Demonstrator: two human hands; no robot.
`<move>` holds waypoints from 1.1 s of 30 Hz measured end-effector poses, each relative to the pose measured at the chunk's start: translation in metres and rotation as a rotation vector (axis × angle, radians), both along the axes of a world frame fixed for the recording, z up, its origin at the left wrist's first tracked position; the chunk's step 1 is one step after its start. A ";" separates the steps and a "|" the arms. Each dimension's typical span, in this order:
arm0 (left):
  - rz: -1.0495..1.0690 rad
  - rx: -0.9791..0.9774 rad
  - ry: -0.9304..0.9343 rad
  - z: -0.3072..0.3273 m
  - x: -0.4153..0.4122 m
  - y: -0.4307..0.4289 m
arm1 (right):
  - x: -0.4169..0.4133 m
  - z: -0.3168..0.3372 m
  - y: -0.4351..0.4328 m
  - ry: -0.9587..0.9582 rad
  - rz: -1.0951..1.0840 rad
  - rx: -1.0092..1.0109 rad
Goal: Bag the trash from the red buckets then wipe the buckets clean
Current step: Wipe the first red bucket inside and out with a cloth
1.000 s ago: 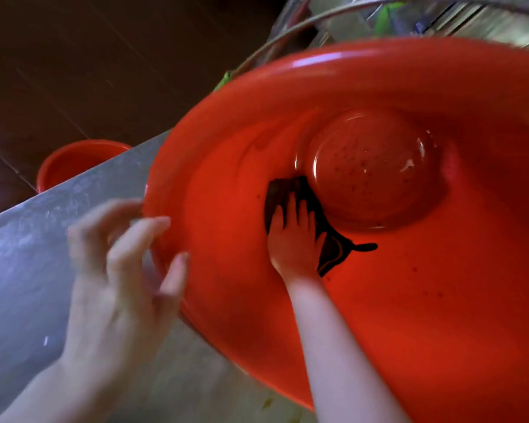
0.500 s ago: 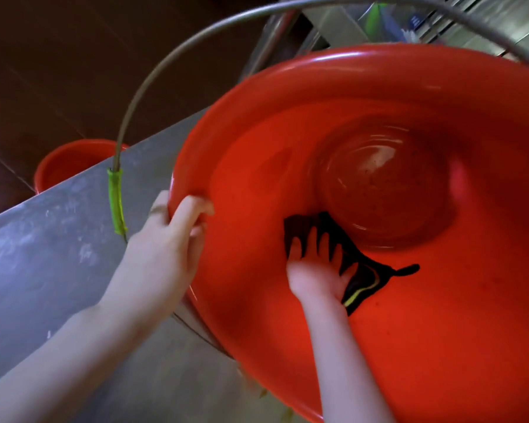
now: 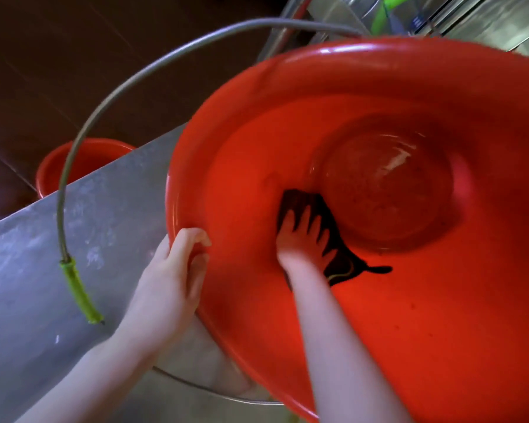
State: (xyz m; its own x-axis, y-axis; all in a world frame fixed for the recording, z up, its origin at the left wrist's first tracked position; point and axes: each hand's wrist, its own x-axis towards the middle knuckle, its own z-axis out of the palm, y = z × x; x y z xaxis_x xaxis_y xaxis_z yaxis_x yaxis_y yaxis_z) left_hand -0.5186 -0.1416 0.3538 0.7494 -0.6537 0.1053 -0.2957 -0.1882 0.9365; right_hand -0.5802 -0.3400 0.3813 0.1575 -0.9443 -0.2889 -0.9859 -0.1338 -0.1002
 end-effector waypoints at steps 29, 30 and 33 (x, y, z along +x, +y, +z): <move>0.254 0.030 -0.462 0.077 0.033 -0.001 | -0.016 -0.006 -0.017 0.087 0.290 -0.141; 0.229 0.082 -0.477 0.079 0.038 -0.002 | -0.024 -0.003 -0.020 0.143 0.289 -0.120; 0.108 0.200 -0.418 0.070 0.034 0.000 | -0.047 0.010 -0.024 0.272 0.232 -0.075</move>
